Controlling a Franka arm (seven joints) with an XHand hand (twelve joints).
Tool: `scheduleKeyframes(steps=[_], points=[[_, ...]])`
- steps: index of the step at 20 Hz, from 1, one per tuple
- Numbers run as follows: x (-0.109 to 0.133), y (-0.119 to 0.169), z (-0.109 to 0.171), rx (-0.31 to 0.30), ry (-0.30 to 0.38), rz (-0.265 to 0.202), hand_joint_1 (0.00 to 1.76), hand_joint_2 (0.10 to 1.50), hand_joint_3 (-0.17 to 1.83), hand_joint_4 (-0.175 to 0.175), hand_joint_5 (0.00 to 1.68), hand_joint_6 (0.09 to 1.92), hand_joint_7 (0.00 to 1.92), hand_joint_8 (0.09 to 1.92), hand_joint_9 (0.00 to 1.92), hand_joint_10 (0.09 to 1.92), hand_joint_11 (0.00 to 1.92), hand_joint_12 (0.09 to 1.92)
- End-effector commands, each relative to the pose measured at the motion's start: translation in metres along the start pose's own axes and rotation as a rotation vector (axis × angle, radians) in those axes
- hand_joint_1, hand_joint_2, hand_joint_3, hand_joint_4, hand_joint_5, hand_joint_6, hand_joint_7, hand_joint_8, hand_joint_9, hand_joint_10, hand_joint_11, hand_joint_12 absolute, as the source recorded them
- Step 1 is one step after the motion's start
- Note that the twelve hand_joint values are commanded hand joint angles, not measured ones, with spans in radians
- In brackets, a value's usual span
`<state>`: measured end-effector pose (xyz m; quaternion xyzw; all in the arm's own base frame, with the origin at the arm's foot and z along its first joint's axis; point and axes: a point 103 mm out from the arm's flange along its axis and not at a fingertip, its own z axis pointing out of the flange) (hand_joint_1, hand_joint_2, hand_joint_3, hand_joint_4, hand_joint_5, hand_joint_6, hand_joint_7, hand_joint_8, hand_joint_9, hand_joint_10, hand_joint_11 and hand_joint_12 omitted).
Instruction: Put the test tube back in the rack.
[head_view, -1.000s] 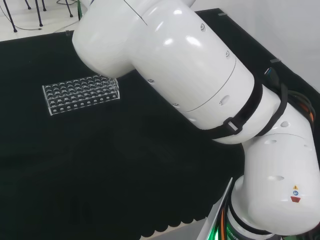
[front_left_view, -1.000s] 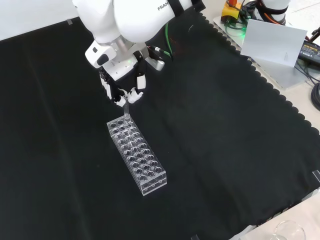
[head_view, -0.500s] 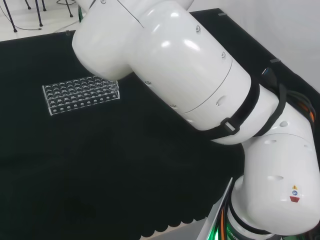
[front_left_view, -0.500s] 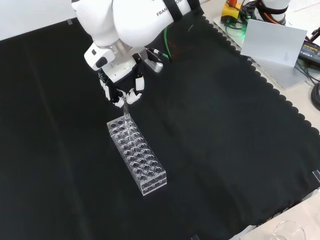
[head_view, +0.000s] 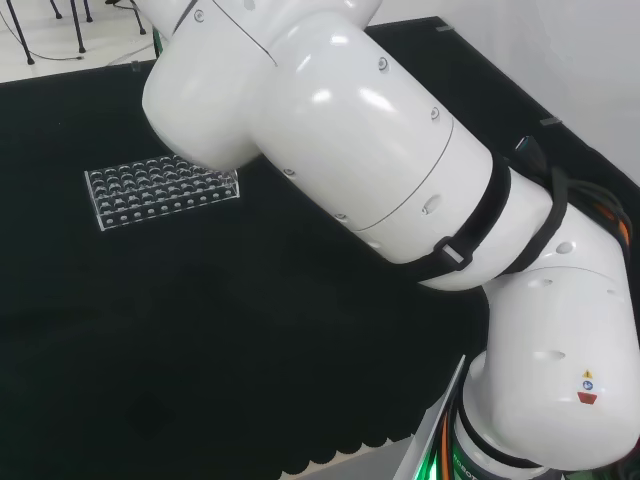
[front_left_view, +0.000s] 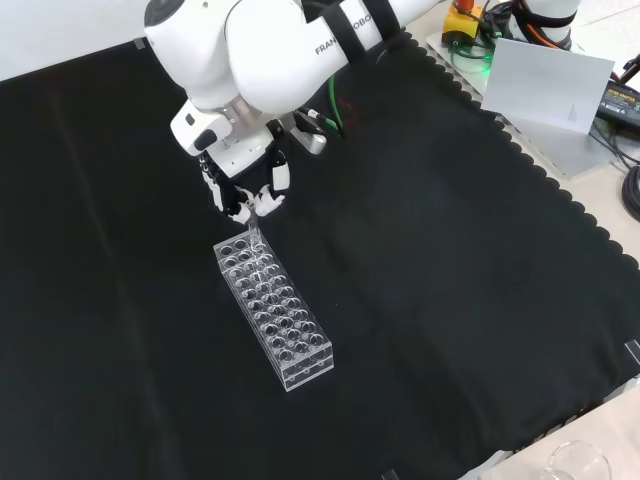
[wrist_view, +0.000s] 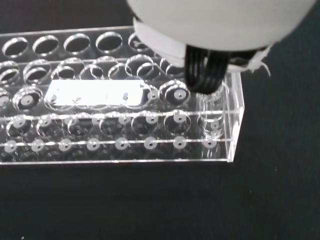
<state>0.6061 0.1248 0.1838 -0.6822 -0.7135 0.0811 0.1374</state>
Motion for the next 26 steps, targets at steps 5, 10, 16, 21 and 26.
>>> scheduleKeyframes(steps=[5,10,16,21,26], points=[[-0.004,0.001,0.013,0.022,-0.001,0.004,1.44,0.48,0.90,-0.175,1.31,0.67,1.42,0.66,1.29,0.71,1.23,1.04],[-0.006,0.000,0.012,0.083,0.073,-0.024,1.36,0.55,0.82,-0.175,1.29,0.67,1.36,0.67,1.40,0.77,1.15,1.15],[-0.005,-0.008,0.000,0.103,0.132,-0.067,1.16,0.46,0.74,-0.139,0.68,0.86,1.06,0.88,1.30,0.91,0.80,1.38],[-0.005,-0.021,-0.022,0.100,0.169,-0.113,1.12,0.45,0.70,-0.103,0.53,0.87,0.86,0.94,1.14,0.96,0.68,1.43],[-0.008,-0.052,-0.065,0.024,0.253,-0.165,1.09,0.46,0.69,-0.094,0.51,0.86,0.81,0.94,1.08,0.95,0.63,1.43]])
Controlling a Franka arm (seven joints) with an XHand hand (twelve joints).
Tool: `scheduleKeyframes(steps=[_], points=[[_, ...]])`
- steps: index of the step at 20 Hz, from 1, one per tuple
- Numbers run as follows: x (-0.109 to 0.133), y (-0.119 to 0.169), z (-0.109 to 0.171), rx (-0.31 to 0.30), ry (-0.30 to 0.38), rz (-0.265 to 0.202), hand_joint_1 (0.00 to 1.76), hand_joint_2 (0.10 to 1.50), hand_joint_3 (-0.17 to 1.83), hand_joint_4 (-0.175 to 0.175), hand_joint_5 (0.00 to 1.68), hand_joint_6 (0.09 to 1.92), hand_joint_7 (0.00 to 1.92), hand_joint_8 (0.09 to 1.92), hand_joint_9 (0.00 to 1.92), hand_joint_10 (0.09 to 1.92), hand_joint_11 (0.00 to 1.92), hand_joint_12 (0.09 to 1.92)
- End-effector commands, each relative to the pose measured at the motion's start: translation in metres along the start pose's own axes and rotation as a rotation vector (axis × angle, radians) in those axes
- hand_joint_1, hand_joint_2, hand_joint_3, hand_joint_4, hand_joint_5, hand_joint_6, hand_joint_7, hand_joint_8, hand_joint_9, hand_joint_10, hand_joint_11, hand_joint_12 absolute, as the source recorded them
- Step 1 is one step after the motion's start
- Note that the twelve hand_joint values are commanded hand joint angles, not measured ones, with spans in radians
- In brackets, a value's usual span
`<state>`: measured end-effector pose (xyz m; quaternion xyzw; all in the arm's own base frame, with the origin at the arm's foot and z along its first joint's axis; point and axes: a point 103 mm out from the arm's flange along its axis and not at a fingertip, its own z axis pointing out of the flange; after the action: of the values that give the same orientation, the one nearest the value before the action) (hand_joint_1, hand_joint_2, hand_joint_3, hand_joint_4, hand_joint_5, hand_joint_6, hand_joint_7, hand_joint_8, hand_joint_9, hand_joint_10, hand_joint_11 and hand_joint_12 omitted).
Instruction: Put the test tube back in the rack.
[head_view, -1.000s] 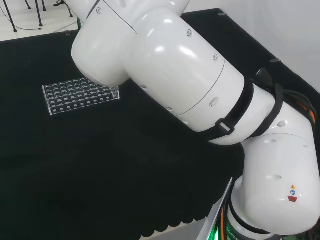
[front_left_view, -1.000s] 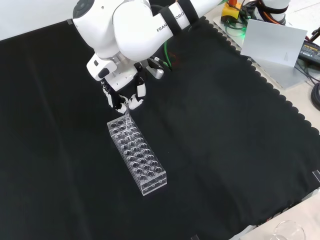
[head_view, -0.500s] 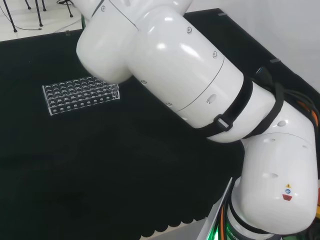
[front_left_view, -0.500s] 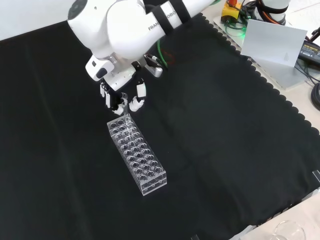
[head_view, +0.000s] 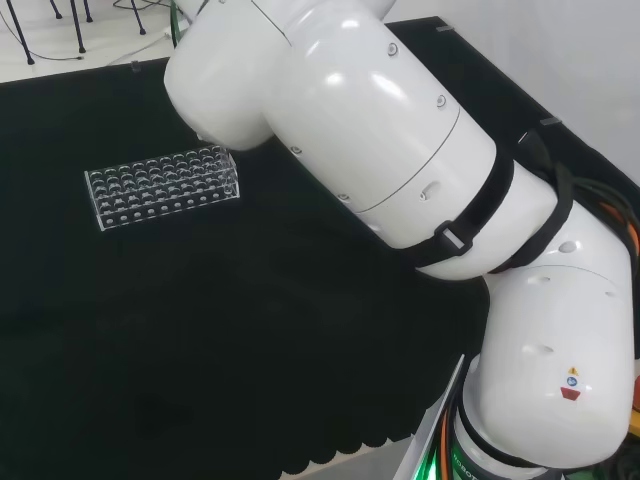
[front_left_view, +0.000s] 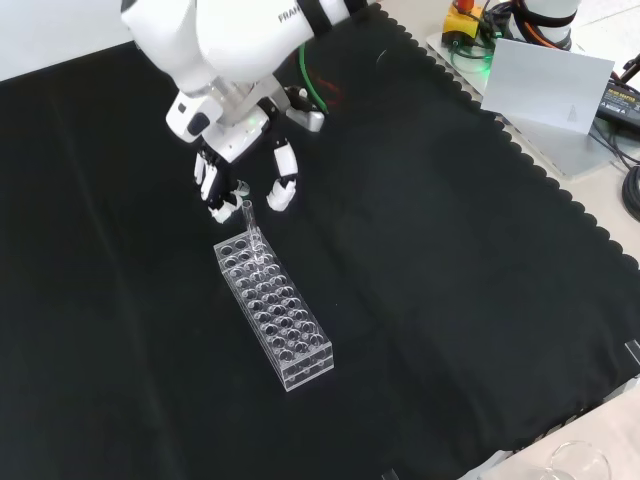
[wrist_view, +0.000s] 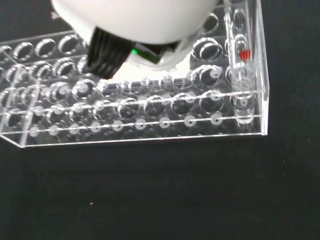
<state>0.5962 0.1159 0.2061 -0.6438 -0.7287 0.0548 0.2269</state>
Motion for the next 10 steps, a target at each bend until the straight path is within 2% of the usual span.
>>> scheduleKeyframes(steps=[1,10], points=[[0.009,-0.046,-0.053,-0.089,0.115,-0.085,1.09,0.46,0.69,-0.094,0.50,0.86,0.81,0.94,1.07,0.94,0.63,1.44],[0.003,-0.097,-0.145,-0.227,0.209,-0.121,1.01,0.51,0.69,-0.098,0.50,0.83,0.74,0.96,0.95,0.93,0.55,1.47]])
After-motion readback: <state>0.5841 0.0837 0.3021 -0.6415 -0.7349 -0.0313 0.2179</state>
